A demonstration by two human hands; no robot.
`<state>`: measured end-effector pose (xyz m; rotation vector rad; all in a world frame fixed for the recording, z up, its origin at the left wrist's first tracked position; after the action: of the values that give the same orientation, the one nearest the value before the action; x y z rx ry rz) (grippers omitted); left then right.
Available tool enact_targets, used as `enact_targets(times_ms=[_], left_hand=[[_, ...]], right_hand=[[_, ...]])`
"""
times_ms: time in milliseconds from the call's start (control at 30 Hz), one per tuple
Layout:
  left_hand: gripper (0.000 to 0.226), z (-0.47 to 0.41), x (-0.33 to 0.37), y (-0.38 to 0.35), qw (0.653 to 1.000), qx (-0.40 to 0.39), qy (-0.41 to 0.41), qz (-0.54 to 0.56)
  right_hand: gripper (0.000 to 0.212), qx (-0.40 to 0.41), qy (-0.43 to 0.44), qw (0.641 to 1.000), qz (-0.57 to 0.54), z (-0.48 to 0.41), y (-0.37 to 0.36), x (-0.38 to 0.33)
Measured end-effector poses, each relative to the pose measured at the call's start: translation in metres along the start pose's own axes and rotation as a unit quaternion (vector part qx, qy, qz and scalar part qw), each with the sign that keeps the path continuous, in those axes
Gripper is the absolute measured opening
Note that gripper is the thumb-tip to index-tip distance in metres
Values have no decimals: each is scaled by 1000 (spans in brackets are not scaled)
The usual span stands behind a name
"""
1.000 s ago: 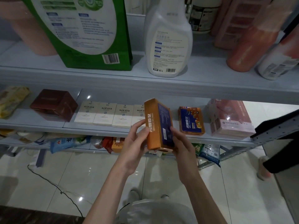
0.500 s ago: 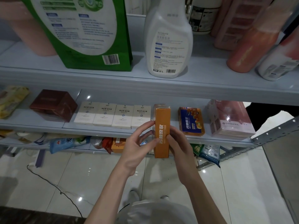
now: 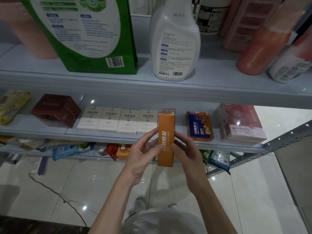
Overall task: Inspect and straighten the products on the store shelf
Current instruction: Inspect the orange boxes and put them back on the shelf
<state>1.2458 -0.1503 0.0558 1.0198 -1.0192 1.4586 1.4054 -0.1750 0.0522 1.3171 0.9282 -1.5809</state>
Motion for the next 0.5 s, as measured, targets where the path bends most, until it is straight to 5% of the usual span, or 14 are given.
enact_targets(times_ms=[133,333,500], left_hand=[[64,0,-1,1,1000,-6,10,19],[25,-2,3,-4,999,43,-1,12],[31,1,7,-9,1000,17,-7,-13]], right_hand=[[43,-10,10,1000,10,0,1,-5],[32,-15,7,1000,1,4,0,-4],[40,3,-5,1000,-15,3,1,-2]])
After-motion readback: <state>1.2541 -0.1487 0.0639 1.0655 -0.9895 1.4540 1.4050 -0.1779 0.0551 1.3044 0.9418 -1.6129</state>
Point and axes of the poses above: each hand's wrist, its own z-axis away from the middle knuckle, its own y-axis out of the back of the hand, x = y × z, the point moved 4 cm from there along -z, towards the middle knuckle, and after that the axes turned 14 degrees about x, right-handed, at the moved point
